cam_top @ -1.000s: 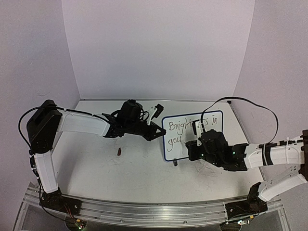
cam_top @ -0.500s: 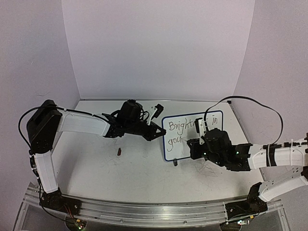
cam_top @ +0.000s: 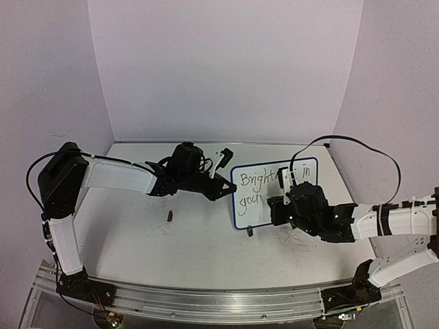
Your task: Write a sentence on the whiteboard
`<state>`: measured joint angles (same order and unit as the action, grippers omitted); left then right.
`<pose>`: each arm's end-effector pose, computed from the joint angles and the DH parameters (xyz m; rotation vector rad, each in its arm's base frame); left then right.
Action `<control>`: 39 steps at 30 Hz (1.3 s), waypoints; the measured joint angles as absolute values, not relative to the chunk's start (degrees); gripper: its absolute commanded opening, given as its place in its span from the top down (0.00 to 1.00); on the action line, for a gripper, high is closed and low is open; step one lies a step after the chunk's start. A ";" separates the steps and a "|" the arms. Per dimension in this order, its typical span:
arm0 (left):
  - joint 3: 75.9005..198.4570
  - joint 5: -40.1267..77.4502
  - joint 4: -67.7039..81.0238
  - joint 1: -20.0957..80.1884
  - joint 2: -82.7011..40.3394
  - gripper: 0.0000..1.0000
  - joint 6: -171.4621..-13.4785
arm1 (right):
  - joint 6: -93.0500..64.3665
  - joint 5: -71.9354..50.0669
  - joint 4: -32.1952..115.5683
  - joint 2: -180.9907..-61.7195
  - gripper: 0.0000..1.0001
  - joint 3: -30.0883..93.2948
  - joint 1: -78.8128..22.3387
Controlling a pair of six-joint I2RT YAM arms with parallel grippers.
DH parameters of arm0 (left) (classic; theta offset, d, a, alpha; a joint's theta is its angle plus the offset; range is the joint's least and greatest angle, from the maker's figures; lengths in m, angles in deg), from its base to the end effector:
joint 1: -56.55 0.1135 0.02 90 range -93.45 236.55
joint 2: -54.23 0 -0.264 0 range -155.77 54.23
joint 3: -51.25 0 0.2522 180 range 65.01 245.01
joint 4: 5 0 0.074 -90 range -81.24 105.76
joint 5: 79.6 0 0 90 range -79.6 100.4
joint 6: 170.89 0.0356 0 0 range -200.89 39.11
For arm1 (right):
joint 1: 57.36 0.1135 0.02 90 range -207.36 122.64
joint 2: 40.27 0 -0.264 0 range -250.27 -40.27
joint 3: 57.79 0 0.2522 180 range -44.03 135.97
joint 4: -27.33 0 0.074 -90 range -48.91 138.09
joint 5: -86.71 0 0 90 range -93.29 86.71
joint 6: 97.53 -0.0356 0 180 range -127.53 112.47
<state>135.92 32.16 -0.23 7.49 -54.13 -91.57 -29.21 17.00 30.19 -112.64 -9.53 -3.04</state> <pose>0.2706 -0.3321 0.2117 0.9524 1.9773 -1.0100 0.1651 0.2088 0.2134 -0.3569 2.0121 0.4804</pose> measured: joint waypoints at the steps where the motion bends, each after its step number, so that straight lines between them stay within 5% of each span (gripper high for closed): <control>1: 135.92 32.16 -0.23 7.49 -54.13 1.00 -91.55 | -29.09 17.02 30.10 -112.68 1.00 -9.53 -3.08; 39: 135.92 32.07 -0.19 7.49 -54.15 1.00 -91.57 | -31.23 16.45 30.68 -112.85 1.00 -11.58 -3.06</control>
<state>135.92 32.07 -0.19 7.49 -54.15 -91.57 -31.23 16.45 30.68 -112.85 -11.58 -3.06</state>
